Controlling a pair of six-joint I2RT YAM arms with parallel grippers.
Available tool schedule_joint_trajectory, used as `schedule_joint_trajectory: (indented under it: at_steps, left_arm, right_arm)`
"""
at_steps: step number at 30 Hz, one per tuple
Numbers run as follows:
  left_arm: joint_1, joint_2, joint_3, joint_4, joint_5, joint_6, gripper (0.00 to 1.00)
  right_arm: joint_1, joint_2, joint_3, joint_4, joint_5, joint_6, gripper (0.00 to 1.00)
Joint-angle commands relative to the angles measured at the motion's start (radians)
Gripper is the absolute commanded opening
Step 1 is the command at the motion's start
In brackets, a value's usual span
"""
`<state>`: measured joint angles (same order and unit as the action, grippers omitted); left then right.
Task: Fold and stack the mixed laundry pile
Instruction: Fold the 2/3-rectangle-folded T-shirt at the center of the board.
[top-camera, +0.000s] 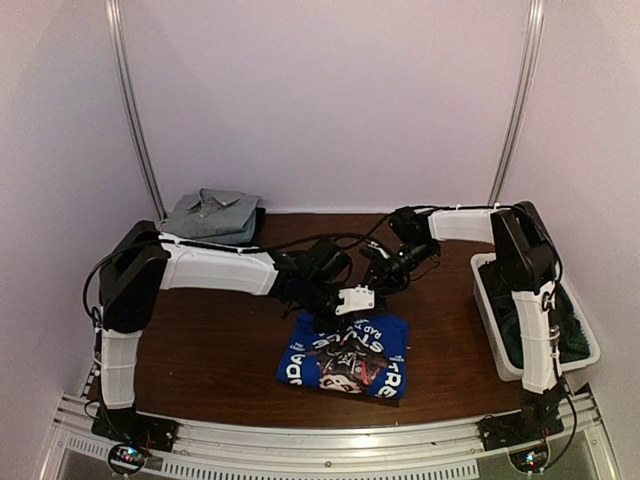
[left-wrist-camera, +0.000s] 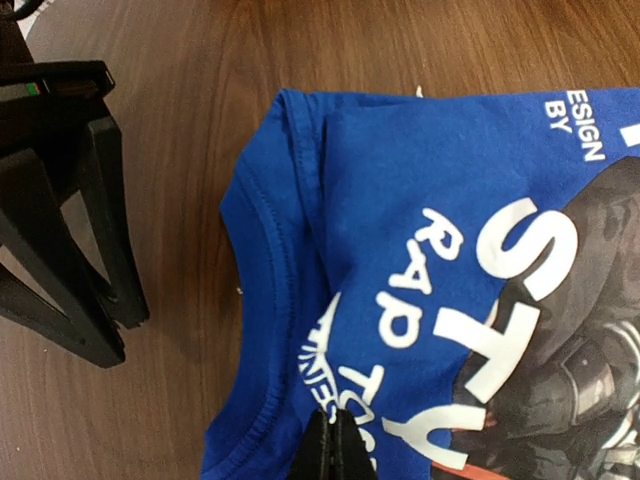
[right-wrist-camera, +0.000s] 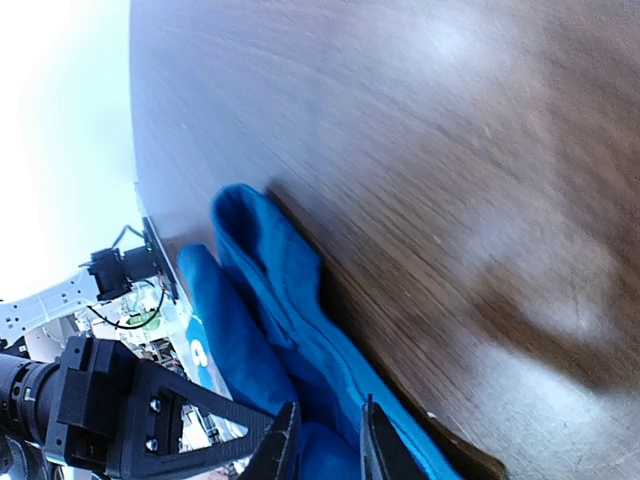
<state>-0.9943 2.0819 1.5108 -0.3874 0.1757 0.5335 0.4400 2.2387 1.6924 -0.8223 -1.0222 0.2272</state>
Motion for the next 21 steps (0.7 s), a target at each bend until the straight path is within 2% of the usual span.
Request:
schedule_joint_trajectory:
  at_steps: [1, 7, 13, 21]
  left_arm:
    - [-0.021, 0.043, -0.032, 0.045, 0.026, 0.017, 0.0]
    - [-0.059, 0.044, -0.136, 0.043, 0.045, 0.024, 0.0]
    - [-0.119, -0.037, -0.255, 0.047, 0.052, -0.001, 0.0]
    - [-0.129, -0.135, -0.318, 0.067, 0.017, -0.035, 0.0]
  right_arm:
    - [0.015, 0.002, -0.052, -0.058, 0.049, -0.039, 0.23]
    - [0.022, -0.051, -0.109, -0.038, 0.05, -0.03, 0.23]
    - [0.068, -0.097, -0.164, 0.0, 0.007, -0.006, 0.21]
    - [0.16, -0.068, -0.235, 0.025, -0.025, -0.007, 0.09]
